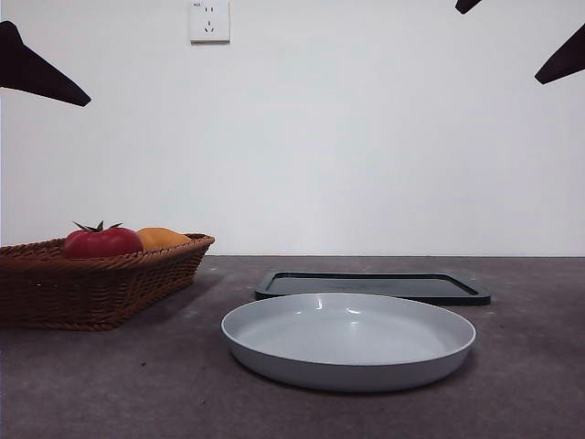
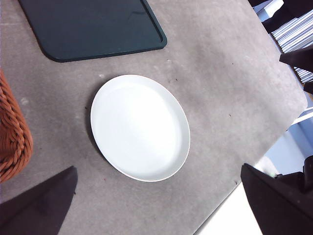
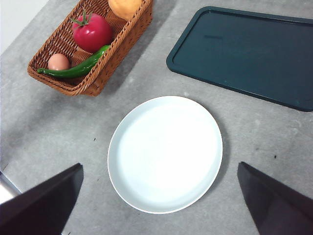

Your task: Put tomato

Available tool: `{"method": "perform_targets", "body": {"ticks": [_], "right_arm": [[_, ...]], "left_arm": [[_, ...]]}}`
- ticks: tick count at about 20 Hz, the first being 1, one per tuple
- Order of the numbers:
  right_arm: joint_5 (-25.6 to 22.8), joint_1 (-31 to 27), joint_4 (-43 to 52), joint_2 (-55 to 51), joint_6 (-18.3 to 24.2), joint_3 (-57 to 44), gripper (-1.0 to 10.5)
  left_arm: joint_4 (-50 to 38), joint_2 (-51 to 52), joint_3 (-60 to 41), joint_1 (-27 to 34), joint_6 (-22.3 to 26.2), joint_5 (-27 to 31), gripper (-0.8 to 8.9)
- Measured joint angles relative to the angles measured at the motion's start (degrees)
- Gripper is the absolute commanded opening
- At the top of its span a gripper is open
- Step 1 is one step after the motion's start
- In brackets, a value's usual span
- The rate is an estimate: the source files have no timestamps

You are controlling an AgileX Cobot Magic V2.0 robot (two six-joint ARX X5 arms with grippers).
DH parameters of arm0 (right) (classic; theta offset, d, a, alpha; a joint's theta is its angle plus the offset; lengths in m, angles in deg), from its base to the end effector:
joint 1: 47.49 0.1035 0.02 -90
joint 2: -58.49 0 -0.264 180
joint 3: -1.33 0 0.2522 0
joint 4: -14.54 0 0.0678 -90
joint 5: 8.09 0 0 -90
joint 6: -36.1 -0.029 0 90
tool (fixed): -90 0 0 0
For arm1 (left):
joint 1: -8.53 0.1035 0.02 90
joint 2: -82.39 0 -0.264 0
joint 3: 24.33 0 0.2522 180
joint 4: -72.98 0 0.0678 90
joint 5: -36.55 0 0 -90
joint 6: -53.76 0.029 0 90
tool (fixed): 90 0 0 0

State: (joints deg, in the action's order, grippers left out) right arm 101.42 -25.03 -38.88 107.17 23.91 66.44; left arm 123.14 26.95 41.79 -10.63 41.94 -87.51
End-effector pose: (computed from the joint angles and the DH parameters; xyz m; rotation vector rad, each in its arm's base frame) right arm 0.1475 0.0714 0.3159 0.1789 0.7320 0.6333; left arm 0.1731 -0.0774 0.3093 -0.2760 0.7981 -0.8158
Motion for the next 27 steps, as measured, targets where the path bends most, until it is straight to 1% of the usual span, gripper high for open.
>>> {"method": "perform_targets", "body": {"ticks": [2, 4, 5, 8, 10, 12, 13, 16, 19, 23, 27], "right_arm": [[0.00, 0.00, 0.00, 0.00, 0.00, 0.00, 5.2], [0.02, 0.00, 0.00, 0.00, 0.02, 0.00, 6.1], [0.00, 0.00, 0.00, 0.00, 0.02, 0.00, 6.2], [0.00, 0.00, 0.02, 0.00, 0.02, 0.00, 6.2], [0.00, 0.00, 0.02, 0.00, 0.00, 0.00, 6.2], [0.00, 0.00, 0.02, 0.00, 0.02, 0.00, 6.1], [0.00, 0.00, 0.02, 0.00, 0.02, 0.00, 6.2], [0.00, 0.00, 0.02, 0.00, 0.02, 0.00, 6.1], [0.00, 0.00, 0.02, 0.00, 0.02, 0.00, 6.2], [0.00, 0.00, 0.02, 0.00, 0.02, 0.00, 6.1], [0.00, 0.00, 0.02, 0.00, 0.02, 0.00, 6.1]], "left_arm": [[0.02, 0.00, 0.00, 0.13, 0.35, 0.00, 6.25], [0.07, -0.04, 0.04, 0.96, 0.37, 0.39, 6.24], [0.50, -0.33, 0.48, 1.55, 0.42, 1.79, 6.23], [4.02, -3.58, 4.52, 4.13, 0.94, 10.08, 6.21], [8.90, -8.39, 9.88, 6.10, 2.78, 16.90, 6.21], [13.25, -15.10, 16.98, 7.96, 5.77, 23.87, 6.21], [14.60, -18.27, 20.20, 8.66, 6.95, 25.51, 6.21], [15.37, -28.50, 29.18, 10.36, 9.55, 26.51, 6.21], [15.21, -36.94, 34.86, 10.69, 11.10, 26.99, 6.21], [14.03, -46.49, 39.41, 10.69, 12.66, 27.10, 6.21], [11.17, -53.05, 40.50, 10.67, 13.25, 27.10, 6.21]]}}
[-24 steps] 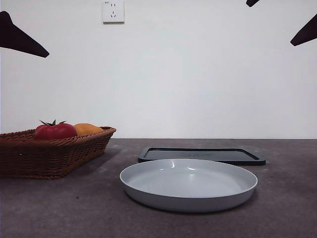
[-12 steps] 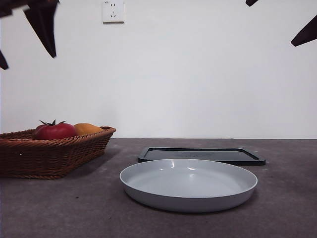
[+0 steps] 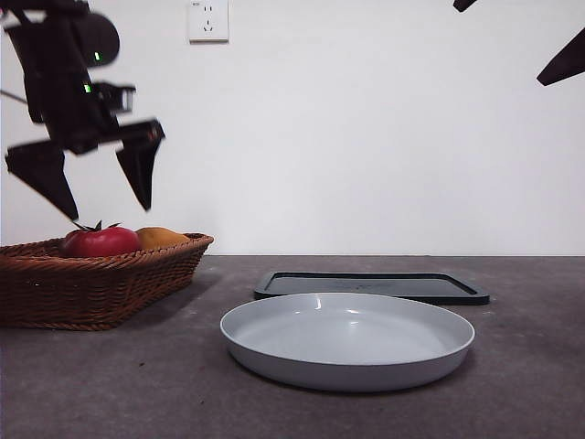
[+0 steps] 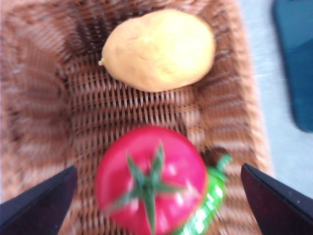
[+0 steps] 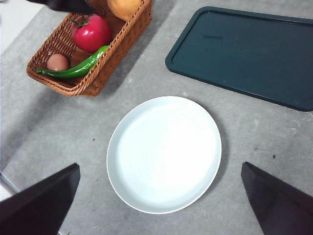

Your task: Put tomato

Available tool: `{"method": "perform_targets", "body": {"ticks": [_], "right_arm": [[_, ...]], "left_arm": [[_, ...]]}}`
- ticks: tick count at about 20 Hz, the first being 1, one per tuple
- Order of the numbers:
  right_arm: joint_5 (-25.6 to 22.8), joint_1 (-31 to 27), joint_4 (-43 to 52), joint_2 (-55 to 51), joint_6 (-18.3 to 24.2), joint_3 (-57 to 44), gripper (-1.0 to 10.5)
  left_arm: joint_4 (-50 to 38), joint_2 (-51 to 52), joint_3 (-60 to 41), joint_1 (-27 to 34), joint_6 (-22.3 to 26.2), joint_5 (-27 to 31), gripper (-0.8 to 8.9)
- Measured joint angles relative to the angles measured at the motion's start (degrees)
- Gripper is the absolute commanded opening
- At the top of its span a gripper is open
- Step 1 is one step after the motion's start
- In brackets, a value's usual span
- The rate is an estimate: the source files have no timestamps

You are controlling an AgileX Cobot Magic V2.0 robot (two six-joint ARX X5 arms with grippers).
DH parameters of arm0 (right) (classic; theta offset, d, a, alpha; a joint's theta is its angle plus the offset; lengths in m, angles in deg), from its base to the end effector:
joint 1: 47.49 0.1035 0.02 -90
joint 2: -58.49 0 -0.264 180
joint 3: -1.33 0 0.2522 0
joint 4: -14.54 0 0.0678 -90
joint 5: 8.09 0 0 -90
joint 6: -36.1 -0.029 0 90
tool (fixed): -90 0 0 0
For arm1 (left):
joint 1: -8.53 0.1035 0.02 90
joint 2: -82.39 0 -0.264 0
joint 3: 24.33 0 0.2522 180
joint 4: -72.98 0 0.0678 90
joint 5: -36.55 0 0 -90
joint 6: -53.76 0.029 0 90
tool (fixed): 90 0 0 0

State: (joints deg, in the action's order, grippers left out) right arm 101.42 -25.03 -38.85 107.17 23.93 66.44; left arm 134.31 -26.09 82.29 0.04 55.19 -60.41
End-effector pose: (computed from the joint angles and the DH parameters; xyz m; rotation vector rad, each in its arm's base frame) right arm 0.1475 0.0715 0.3159 0.1786 0.7313 0.6336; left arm 0.3944 -0.0624 0.2595 0.0370 1.1028 -0.2555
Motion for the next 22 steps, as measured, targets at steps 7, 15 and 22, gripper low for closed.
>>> {"method": "perform_targets", "body": {"ticks": [7, 15, 22], "right_arm": [[0.00, 0.00, 0.00, 0.00, 0.00, 0.00, 6.1], [0.00, 0.00, 0.00, 0.00, 0.00, 0.00, 6.1], [0.00, 0.00, 0.02, 0.00, 0.00, 0.00, 6.1]], "left_arm": [[-2.01, -7.50, 0.00, 0.00, 0.85, 0.00, 6.10], [0.22, -8.57, 1.38, -0.02, 0.85, 0.00, 2.69], [19.12, -8.55, 15.89, -0.74, 0.42, -0.33, 2.69]]}}
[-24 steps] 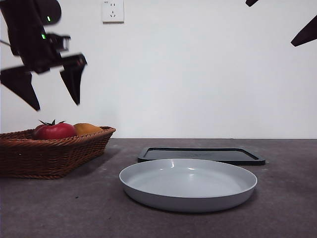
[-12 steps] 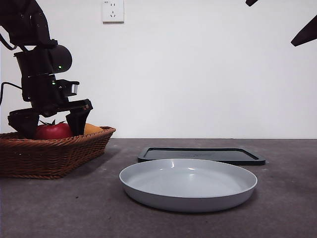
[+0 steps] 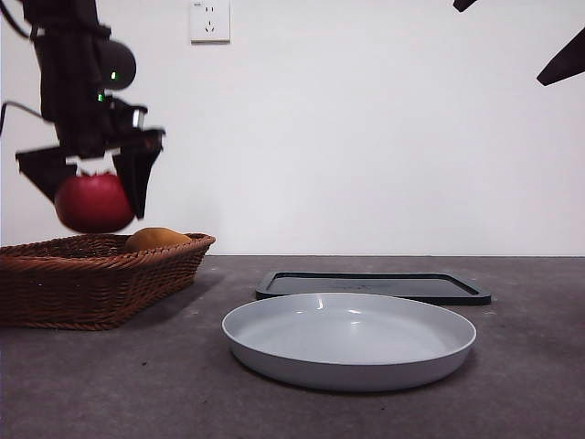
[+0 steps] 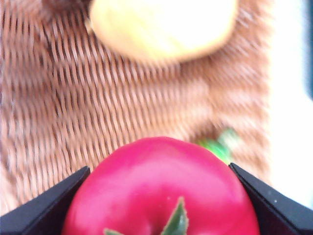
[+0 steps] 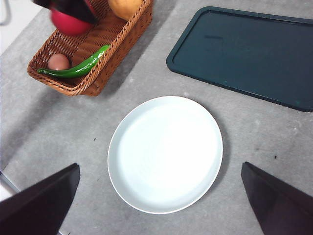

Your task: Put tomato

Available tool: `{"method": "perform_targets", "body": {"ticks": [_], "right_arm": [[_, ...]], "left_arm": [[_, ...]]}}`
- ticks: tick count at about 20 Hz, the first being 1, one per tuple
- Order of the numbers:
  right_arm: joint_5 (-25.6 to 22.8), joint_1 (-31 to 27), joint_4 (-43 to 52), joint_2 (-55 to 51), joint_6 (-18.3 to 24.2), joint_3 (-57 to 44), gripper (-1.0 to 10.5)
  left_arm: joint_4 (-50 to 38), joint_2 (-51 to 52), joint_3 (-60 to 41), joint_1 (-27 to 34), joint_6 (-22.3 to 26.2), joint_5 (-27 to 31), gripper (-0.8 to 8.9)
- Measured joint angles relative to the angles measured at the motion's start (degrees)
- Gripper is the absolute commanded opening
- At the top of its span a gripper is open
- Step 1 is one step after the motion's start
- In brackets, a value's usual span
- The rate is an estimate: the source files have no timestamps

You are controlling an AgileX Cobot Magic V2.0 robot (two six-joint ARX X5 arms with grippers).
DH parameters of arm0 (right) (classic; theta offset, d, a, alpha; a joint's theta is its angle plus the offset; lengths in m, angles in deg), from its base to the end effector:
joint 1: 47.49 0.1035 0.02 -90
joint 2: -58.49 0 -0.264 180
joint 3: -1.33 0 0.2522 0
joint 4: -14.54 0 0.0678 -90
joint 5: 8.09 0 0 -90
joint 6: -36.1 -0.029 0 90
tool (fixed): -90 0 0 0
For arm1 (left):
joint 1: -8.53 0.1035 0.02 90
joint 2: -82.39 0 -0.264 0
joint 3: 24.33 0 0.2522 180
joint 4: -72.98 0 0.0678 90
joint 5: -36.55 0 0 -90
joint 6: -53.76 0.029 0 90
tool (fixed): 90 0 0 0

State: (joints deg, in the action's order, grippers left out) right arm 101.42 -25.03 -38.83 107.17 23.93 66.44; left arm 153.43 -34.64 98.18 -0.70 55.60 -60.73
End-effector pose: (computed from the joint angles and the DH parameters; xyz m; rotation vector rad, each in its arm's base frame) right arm 0.1475 0.0715 0.3159 0.1786 0.7310 0.6336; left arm 0.4101 -0.0704 0.2695 0.0495 1.3083 -0.2668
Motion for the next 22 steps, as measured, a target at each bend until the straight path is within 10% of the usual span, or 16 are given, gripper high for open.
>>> {"method": "perform_targets", "body": {"ticks": [10, 22], "right_arm": [[-3.26, 0.00, -0.07, 0.00, 0.00, 0.00, 6.1], [-4.76, -0.35, -2.16, -0.02, 0.00, 0.00, 6.1]], "left_arm": [[13.51, 7.19, 3.54, -18.49, -1.33, -3.10, 2.68], [-6.67, 6.97, -10.47, -40.41, -4.13, -3.15, 2.67]]}}
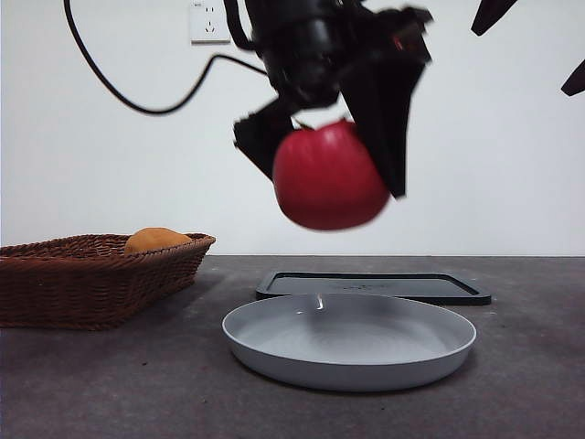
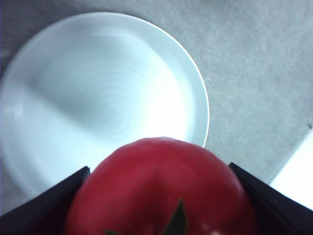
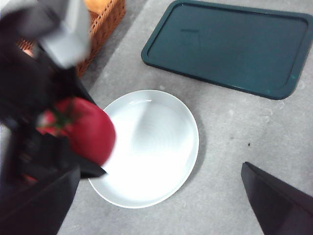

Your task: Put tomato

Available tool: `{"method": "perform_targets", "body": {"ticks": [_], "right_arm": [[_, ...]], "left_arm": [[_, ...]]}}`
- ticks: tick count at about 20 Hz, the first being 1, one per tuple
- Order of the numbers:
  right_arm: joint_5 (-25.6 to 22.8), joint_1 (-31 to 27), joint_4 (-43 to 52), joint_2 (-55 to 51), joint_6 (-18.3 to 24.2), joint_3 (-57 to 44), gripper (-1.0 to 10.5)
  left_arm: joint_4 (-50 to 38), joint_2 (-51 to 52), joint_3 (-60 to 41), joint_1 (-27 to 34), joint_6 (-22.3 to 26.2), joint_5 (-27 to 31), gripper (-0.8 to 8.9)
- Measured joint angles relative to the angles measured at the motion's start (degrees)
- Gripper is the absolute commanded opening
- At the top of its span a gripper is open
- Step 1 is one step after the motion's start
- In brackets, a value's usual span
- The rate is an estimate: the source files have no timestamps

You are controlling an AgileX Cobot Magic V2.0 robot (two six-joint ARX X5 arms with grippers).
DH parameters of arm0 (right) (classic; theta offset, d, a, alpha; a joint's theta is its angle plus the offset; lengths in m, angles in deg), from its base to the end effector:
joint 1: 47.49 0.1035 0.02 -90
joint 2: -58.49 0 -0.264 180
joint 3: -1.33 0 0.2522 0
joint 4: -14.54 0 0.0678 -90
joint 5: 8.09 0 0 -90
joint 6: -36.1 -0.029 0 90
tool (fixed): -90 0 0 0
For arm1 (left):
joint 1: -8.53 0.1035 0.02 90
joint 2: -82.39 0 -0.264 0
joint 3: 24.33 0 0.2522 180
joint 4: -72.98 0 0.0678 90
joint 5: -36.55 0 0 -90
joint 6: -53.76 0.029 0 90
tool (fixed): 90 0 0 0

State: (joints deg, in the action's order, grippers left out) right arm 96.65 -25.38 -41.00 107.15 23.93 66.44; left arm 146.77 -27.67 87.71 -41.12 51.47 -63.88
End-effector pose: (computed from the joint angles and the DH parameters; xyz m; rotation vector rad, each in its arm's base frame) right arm 0.1472 0.0678 0.3127 0.1523 0.7546 0.5413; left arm 0.2502 -0.3027 0.2687 0.4063 1.2460 -0.8768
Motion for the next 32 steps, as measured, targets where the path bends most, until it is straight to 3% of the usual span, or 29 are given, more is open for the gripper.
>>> {"method": "perform_targets", "body": {"ticks": [13, 22, 24, 28, 32], "right_arm": [[0.00, 0.00, -0.04, -0.04, 0.00, 0.00, 6.1], [0.13, 0.00, -0.07, -0.04, 0.00, 0.00, 6.1], [0.13, 0.00, -0.07, -0.04, 0.00, 0.00, 6.1], [0.13, 0.00, -0.09, -0.04, 0.00, 0.00, 6.1], [0.15, 0.00, -0.09, -0.07, 0.00, 0.00, 6.1]], "left_arm": [[-8.48, -9.27, -0.48, -0.31, 0.07, 3.45, 2.66], [-8.66, -12.41, -0.31, 0.87, 0.04, 4.42, 2.69], [-8.68, -12.46, -0.28, 0.87, 0.04, 4.42, 3.01], [-8.52, -12.72, -0.28, 0.87, 0.04, 4.42, 6.15], [-4.96, -13.57, 2.10, 0.94, 0.20, 4.50, 6.39]]}}
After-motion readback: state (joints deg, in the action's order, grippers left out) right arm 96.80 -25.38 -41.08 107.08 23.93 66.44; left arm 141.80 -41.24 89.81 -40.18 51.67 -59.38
